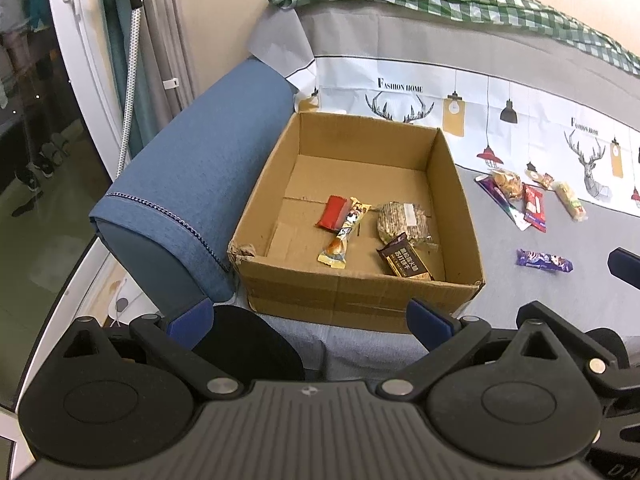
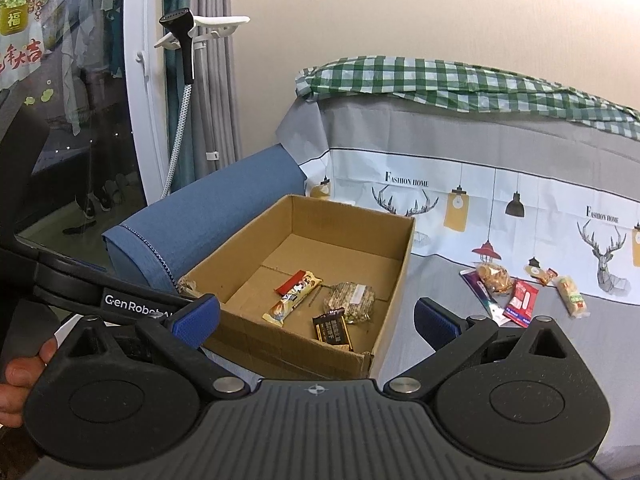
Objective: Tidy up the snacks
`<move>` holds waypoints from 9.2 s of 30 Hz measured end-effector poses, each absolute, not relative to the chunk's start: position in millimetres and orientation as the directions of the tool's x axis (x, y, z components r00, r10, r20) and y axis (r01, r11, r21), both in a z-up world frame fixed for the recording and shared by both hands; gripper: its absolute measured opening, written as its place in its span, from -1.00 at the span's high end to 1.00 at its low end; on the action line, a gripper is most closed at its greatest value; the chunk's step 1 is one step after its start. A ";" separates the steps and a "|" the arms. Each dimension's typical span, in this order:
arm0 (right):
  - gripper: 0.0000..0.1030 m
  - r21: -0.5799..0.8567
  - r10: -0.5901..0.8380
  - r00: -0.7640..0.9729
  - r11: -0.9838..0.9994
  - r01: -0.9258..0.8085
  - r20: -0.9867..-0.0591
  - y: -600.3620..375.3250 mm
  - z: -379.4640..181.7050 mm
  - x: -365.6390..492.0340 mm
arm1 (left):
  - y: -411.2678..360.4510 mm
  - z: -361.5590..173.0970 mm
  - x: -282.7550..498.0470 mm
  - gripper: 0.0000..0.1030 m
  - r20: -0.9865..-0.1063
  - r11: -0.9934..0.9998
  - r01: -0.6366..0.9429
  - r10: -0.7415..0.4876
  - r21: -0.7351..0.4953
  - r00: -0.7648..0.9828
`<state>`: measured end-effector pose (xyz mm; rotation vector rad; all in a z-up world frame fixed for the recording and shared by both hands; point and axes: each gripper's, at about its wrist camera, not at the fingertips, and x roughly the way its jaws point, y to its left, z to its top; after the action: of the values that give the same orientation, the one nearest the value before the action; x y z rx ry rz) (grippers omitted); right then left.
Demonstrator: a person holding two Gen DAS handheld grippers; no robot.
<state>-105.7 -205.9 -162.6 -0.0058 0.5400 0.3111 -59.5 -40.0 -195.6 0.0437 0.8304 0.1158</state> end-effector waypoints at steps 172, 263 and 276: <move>0.14 0.128 0.231 0.760 0.973 -0.194 -0.607 -180.2 -220.7 89.1 | -3.8 -222.7 145.8 0.90 -0.792 0.994 -0.013 -0.081 -0.111 0.605; -0.99 0.234 0.312 0.778 0.948 -0.217 -0.544 -234.6 -205.5 -56.6 | -61.0 -211.3 -0.9 -0.99 -0.760 0.987 -0.103 0.162 0.125 0.629; -0.99 0.204 0.069 0.839 0.978 0.051 -0.540 -345.9 -229.2 -18.2 | -152.9 -205.9 99.5 -0.99 -0.815 0.997 0.056 0.009 0.050 0.579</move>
<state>-18.2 -345.9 -229.2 0.2147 0.5763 0.0098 99.5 -152.9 -205.9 0.0735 0.9530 -0.0279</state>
